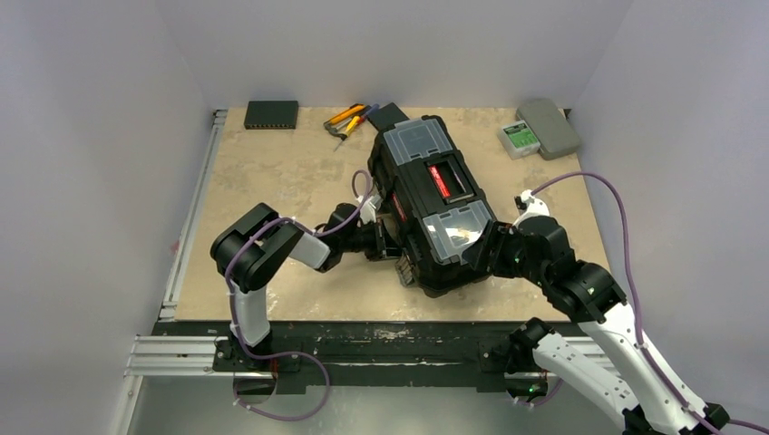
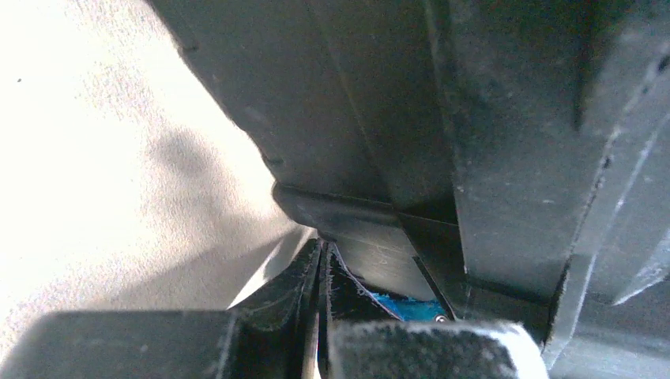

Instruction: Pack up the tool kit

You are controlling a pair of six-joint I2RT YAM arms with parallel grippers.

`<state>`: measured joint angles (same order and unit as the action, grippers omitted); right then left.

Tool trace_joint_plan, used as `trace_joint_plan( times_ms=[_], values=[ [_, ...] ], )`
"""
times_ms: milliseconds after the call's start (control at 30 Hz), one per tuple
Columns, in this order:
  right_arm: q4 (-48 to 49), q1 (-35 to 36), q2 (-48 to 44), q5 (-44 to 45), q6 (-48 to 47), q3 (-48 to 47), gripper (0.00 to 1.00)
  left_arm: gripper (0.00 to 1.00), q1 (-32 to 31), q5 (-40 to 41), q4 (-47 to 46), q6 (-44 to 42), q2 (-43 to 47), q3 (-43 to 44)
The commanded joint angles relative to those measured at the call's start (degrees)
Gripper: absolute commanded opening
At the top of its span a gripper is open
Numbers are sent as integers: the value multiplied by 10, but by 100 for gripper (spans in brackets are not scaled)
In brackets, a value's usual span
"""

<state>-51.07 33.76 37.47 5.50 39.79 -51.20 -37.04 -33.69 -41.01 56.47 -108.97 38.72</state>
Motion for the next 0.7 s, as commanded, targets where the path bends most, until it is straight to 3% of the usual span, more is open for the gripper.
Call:
trace_joint_plan(
  times_ms=[0,133,267,667],
  values=[
    [130,6,11,-107,-24,-29,61,0,-26,-131,-80,51,12,-27],
    [117,6,25,-122,-44,-51,61,0,-27,-173,-148,97,5,-41],
    [114,6,37,-132,-69,-75,61,0,-26,-188,-149,108,19,-47],
    [153,38,141,-228,-182,-182,61,0,-22,-224,-18,38,107,-64]
  ],
)
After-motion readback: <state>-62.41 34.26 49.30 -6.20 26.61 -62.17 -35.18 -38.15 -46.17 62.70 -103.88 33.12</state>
